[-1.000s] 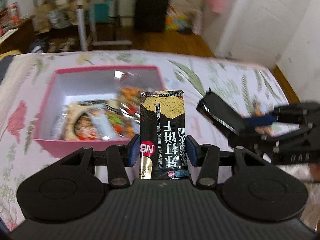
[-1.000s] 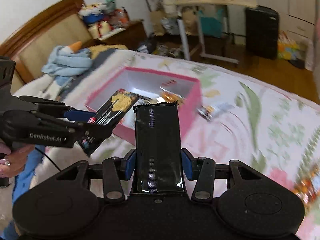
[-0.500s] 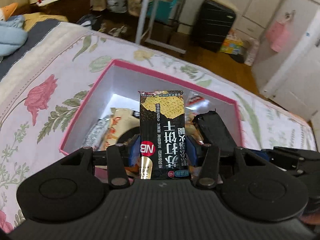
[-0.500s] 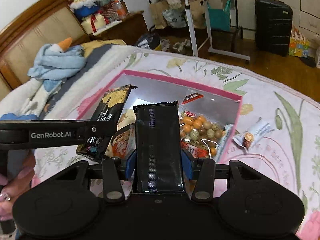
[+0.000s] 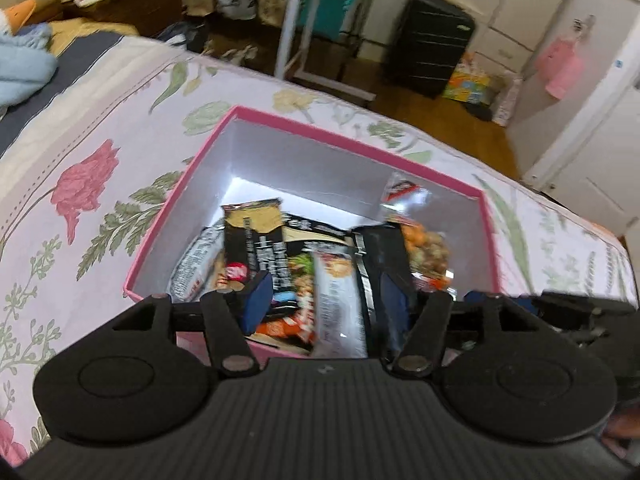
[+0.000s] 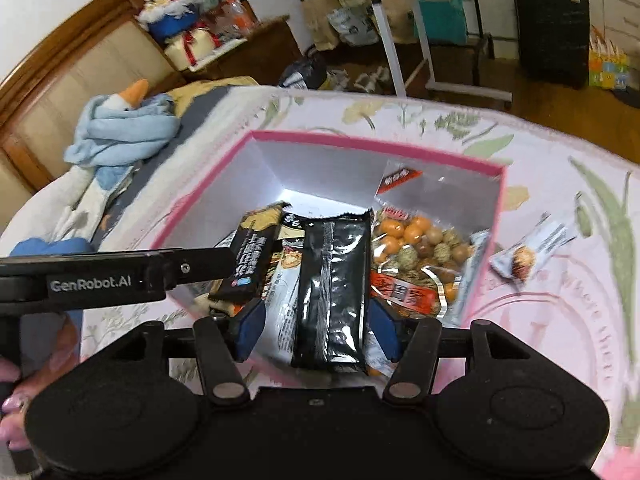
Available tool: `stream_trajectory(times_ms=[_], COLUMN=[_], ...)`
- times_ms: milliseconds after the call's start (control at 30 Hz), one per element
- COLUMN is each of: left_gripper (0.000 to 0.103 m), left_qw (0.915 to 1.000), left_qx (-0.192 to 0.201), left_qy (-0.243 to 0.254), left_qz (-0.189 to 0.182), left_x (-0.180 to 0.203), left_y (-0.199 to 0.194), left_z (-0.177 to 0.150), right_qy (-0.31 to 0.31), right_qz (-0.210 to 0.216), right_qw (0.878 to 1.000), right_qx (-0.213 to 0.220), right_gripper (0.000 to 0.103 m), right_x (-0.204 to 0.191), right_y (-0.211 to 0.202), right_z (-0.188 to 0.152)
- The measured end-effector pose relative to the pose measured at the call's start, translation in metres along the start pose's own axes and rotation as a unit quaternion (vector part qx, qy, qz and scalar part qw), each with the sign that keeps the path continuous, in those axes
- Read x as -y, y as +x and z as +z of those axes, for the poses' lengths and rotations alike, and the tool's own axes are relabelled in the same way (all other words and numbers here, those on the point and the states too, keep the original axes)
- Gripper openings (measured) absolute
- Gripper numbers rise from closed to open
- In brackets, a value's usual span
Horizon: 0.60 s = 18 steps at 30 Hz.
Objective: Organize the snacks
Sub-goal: 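Open both tools to drop the NB pack and black bar into the box, then lower the right tool onto the clear peanut bag and close it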
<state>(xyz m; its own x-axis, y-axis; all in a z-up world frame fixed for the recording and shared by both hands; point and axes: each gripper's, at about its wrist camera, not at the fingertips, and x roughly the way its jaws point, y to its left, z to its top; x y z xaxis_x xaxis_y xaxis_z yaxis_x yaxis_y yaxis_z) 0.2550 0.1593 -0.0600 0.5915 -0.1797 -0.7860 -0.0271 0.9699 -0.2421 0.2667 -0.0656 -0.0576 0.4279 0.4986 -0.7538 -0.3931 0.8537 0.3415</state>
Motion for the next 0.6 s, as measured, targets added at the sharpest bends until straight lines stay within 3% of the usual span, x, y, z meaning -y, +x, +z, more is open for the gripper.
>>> stream_trajectory(times_ms=[267, 600], left_gripper=[0.059, 0.059], left_qw=[0.9963, 0.9834], left_qx=[0.014, 0.016], left_qy=[0.077, 0.168], left_qz=[-0.035, -0.068], left_x=[0.043, 0.114], left_y=[-0.056, -0.094], left_z=[-0.010, -0.031], right_qy=[0.019, 0.044], right_qz=[-0.045, -0.096], right_qw=[0.999, 0.994], right_qx=[0.006, 0.038], right_gripper=[0.063, 0.066], right_x=[0.034, 0.082], right_y=[-0.108, -0.214], right_z=[-0.015, -0.066])
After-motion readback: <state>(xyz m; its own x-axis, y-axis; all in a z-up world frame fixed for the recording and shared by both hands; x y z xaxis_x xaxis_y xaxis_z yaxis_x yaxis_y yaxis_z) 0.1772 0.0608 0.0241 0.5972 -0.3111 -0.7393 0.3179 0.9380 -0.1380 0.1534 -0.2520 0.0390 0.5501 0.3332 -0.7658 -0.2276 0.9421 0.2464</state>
